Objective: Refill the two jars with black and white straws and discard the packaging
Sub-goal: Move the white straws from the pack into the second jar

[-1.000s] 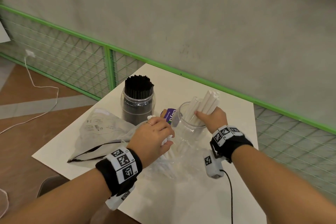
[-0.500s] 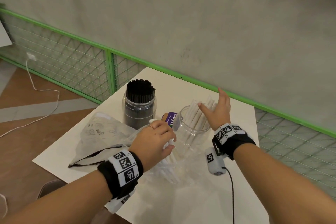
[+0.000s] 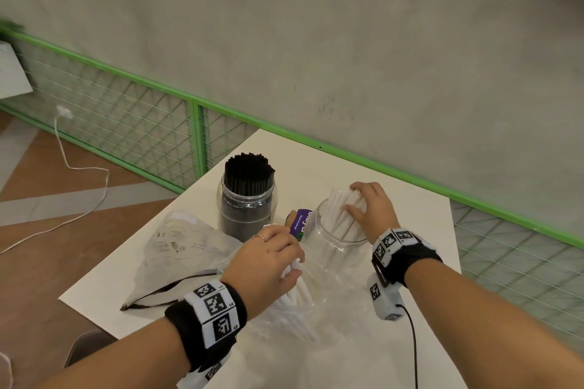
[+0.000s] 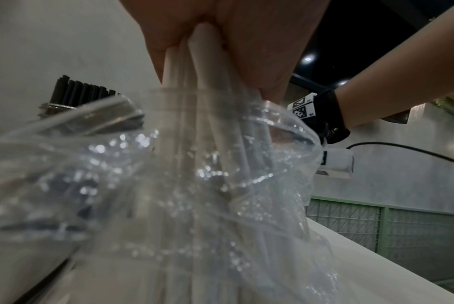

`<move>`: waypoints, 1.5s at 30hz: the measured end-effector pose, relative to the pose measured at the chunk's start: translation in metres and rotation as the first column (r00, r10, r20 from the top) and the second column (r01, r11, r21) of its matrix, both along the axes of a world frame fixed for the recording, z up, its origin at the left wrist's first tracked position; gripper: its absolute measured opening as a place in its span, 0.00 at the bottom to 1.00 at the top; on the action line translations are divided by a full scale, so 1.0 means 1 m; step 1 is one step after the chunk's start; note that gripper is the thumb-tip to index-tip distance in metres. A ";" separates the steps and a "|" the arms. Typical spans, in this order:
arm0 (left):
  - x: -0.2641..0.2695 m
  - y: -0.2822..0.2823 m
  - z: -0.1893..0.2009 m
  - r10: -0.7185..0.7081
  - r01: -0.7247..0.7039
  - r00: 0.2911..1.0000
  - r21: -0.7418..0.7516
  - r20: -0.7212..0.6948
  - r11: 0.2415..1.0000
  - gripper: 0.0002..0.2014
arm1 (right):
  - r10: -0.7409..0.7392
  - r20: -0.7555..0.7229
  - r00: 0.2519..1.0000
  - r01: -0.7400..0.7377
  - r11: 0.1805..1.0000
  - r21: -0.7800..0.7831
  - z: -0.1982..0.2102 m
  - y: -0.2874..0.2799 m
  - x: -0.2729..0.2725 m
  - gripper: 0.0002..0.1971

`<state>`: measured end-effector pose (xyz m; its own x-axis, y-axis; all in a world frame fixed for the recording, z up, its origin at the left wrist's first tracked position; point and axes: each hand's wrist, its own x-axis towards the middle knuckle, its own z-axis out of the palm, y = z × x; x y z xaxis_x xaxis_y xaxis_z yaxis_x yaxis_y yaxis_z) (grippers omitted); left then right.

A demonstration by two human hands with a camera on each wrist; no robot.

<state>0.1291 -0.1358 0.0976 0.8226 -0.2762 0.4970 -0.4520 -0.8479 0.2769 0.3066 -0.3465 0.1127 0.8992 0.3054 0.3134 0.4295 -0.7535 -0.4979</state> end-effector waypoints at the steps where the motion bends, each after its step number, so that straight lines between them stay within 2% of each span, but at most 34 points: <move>1: 0.000 0.001 0.000 -0.001 0.001 1.000 -0.003 0.007 1.000 0.08 | 0.002 0.008 1.000 -0.002 1.000 0.004 0.000 0.000 0.001 0.21; 4: 0.000 0.001 0.002 0.001 -0.001 1.000 0.003 0.020 1.000 0.08 | -0.024 -0.076 0.997 0.015 0.994 -0.106 0.001 0.000 0.002 0.28; 7: 0.001 0.001 0.003 0.008 -0.009 0.999 0.011 0.031 1.000 0.09 | -0.052 -0.046 0.998 0.045 0.989 -0.141 0.007 0.000 -0.001 0.33; 9: 0.001 0.001 0.004 0.005 -0.005 1.000 0.018 0.031 1.000 0.09 | -0.054 0.007 0.998 0.055 0.995 -0.089 0.014 -0.002 -0.010 0.33; 11: 0.000 0.001 0.003 -0.006 0.006 1.000 0.013 0.022 1.000 0.10 | -0.038 0.034 0.999 0.037 0.998 0.041 0.019 -0.005 -0.025 0.32; 14: 0.001 0.002 0.002 -0.011 0.011 1.000 0.016 0.026 1.000 0.11 | -0.006 0.098 0.995 -0.012 0.982 0.187 0.019 -0.009 -0.064 0.26; 17: 0.001 0.004 -0.002 -0.001 0.001 0.998 -0.011 0.061 1.000 0.11 | 0.169 0.156 0.973 -0.195 0.965 0.174 0.006 -0.002 -0.115 0.22; 19: 0.002 0.006 -0.003 0.006 -0.004 0.998 -0.017 0.070 1.000 0.13 | 0.331 0.028 0.943 -0.331 0.933 0.138 -0.007 0.006 -0.145 0.25; 21: 0.001 0.006 -0.003 0.019 -0.018 0.999 -0.026 0.047 0.999 0.18 | 0.383 -0.153 0.911 -0.364 0.921 0.138 -0.018 0.016 -0.160 0.33; 24: -0.004 0.007 0.000 0.041 -0.045 0.998 -0.114 -0.039 0.992 0.29 | 0.292 -0.307 0.906 -0.238 0.950 0.202 -0.028 0.029 -0.164 0.45; 26: -0.008 0.008 0.001 0.042 -0.052 0.997 -0.150 -0.066 0.987 0.35 | 0.264 -0.363 0.894 -0.173 0.949 0.264 -0.029 0.037 -0.164 0.48; 30: -0.013 0.007 0.001 0.034 -0.041 0.998 -0.158 -0.051 0.987 0.37 | 0.314 -0.405 0.859 -0.187 0.928 0.323 -0.032 0.047 -0.157 0.42; 32: -0.015 0.008 -0.001 0.042 -0.047 0.998 -0.160 -0.037 0.986 0.36 | 0.312 -0.418 0.853 -0.177 0.927 0.330 -0.033 0.047 -0.154 0.44; 34: -0.017 0.008 -0.002 0.057 -0.063 0.997 -0.151 -0.044 0.987 0.36 | 0.311 -0.424 0.850 -0.160 0.921 0.354 -0.035 0.047 -0.151 0.39; 38: -0.020 0.005 -0.001 0.043 -0.050 0.998 -0.138 -0.049 0.989 0.26 | 0.323 -0.420 0.848 -0.159 0.912 0.379 -0.036 0.048 -0.145 0.23; 43: -0.019 -0.001 -0.003 0.047 -0.046 0.999 -0.154 0.000 0.987 0.19 | 0.358 -0.461 0.812 -0.200 0.913 0.357 -0.030 0.050 -0.145 0.21; 45: -0.018 -0.003 -0.002 0.055 -0.055 0.998 -0.134 -0.003 0.989 0.20 | 0.346 -0.472 0.811 -0.213 0.926 0.313 -0.025 0.052 -0.146 0.16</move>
<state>0.1115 -0.1386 0.0953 0.8346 -0.1613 0.5267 -0.4057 -0.8268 0.3896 0.1611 -0.2945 0.0879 0.8349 0.5460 -0.0700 0.2378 -0.4725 -0.8486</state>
